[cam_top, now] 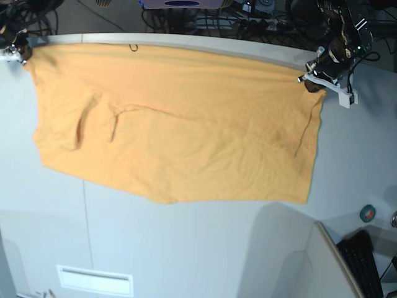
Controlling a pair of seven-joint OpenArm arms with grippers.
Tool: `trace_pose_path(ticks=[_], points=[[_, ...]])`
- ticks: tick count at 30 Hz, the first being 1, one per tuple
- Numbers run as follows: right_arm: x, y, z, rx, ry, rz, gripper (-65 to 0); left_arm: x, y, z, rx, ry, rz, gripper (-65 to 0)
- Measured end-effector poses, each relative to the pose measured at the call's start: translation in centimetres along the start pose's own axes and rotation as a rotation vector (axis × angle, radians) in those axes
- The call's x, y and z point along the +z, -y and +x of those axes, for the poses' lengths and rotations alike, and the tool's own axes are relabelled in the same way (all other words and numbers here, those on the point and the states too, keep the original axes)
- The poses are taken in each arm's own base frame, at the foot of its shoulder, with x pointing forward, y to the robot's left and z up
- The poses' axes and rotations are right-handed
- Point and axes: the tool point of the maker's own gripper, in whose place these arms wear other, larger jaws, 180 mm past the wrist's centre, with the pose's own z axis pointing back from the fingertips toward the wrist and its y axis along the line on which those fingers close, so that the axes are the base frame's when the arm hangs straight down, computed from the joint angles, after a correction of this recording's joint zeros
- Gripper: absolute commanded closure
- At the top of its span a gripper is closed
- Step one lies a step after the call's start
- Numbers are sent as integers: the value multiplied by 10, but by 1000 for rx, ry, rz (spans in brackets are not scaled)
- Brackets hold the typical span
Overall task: Layout the t-shirt on the table in an organized manner, then fold the t-shirt properly
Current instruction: 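Lift and drag the folded shirt with both grippers toward the robot, then release the shirt and move both grippers to the opposite folded edge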
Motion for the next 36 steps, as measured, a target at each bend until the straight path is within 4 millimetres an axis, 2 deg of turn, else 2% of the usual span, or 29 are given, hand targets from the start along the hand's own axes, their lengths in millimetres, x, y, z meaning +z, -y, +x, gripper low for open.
trace_pose_path(ticks=[3, 6, 7, 10, 13, 15, 17, 18, 21, 22, 23, 25, 32, 34, 36], points=[[1, 3, 3, 2, 14, -9, -218, 1, -5, 1, -2, 0, 20, -360], [6, 8, 6, -55, 58, -14, -312, 1, -6, 2, -1, 4, 20, -513], [10, 10, 7, -77, 81, -21, -321, 2, -7, 3, 5, 9, 22, -541], [27, 7, 18, -71, 144, -33, -323, 10, -27, 16, 69, 65, 61, -548], [43, -10, 50, -10, 239, -11, -323, 22, -56, 34, 115, 122, 136, -548], [43, -23, 66, 8, 273, 11, -321, 28, -65, 45, 137, 157, 153, -543], [35, -40, 79, 41, 265, 44, -321, 31, -69, 55, 139, 182, 157, -467], [29, -52, 90, 63, 264, 67, -321, 32, -70, 62, 134, 195, 158, -392], [3, -98, 125, 122, 259, 160, -321, 34, -71, 76, 127, 227, 160, -64], [-6, -111, 133, 134, 262, 186, -321, 33, -69, 76, 132, 228, 152, 0], [-15, -124, 142, 141, 274, 211, -321, 32, -67, 74, 134, 224, 148, 0], [-34, -142, 148, 173, 259, 231, -321, 29, -62, 71, 138, 217, 137, 0], [-92, -189, 146, 284, 149, 235, -327, 19, -42, 64, 83, 172, 94, 0], [-103, -197, 144, 280, 141, 239, -327, 19, -42, 64, 87, 173, 92, 0], [-112, -190, 137, 271, 123, 216, -327, 20, -46, 63, 82, 170, 105, 0]])
